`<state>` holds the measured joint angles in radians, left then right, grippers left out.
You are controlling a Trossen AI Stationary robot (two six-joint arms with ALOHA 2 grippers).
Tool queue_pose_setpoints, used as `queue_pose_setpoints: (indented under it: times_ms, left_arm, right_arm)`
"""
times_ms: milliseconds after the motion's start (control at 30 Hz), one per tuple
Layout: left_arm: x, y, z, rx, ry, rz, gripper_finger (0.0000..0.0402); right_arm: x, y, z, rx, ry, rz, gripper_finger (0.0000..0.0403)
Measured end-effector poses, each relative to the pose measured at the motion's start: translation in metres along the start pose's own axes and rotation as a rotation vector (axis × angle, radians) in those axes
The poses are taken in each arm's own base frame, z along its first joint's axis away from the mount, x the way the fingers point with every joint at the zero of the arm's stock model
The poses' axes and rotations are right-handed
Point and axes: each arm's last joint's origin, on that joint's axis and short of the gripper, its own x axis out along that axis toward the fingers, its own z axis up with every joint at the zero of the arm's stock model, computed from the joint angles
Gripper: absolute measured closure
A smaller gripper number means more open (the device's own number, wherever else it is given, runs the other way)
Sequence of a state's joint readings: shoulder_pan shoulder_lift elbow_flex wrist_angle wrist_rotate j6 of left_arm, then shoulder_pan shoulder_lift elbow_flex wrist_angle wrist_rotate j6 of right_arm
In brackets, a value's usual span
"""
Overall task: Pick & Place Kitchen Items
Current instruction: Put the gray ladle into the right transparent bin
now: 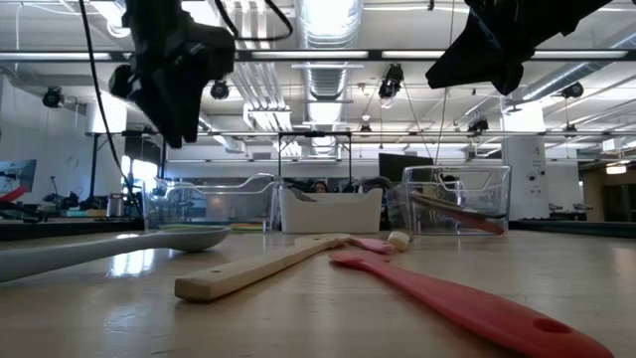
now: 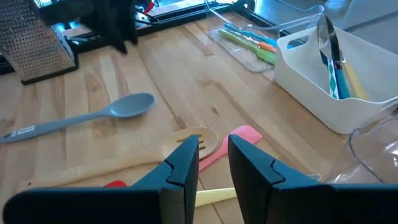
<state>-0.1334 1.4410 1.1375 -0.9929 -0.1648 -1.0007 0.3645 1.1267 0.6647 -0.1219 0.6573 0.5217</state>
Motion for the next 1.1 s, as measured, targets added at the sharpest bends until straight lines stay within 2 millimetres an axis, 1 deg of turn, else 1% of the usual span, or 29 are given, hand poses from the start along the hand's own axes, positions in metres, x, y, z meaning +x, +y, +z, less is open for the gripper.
queue_pose_setpoints:
  times_ms: [167,300,367,500,600,700,867,1100]
  left_arm:
    - [0.029,-0.001,-0.012,-0.056,0.046,-0.121,0.0241]
    - [0.044,-0.003,-0.025,-0.040,0.132,-0.219,0.0241]
    - [0.047,-0.003,-0.030,-0.029,0.168,-0.237,0.0241]
    - [0.048,-0.006,-0.040,-0.010,0.177,-0.240,0.0241]
    - [0.049,-0.008,-0.047,0.003,0.144,-0.224,0.0241]
    - [0.052,-0.010,-0.052,0.006,0.120,-0.248,0.0241]
    - [0.055,-0.018,-0.054,0.002,0.084,-0.317,0.0241]
    - [0.074,-0.022,-0.058,0.005,0.125,-0.265,0.0241]
  right_arm:
    - [0.000,0.000,0.000,-0.001,0.000,-0.001,0.0315]
    - [0.000,0.000,0.000,-0.002,-0.001,-0.003,0.0312]
    - [0.000,0.000,0.000,-0.004,-0.002,-0.005,0.0312]
    - [0.000,-0.001,0.000,-0.004,-0.005,-0.010,0.0314]
    - [0.000,-0.001,0.000,-0.004,-0.012,-0.022,0.0312]
    - [0.000,-0.001,0.000,-0.004,-0.013,-0.024,0.0308]
    - [0.000,-0.001,0.001,-0.004,-0.014,-0.024,0.0305]
    - [0.000,-0.001,0.001,-0.004,-0.015,-0.023,0.0307]
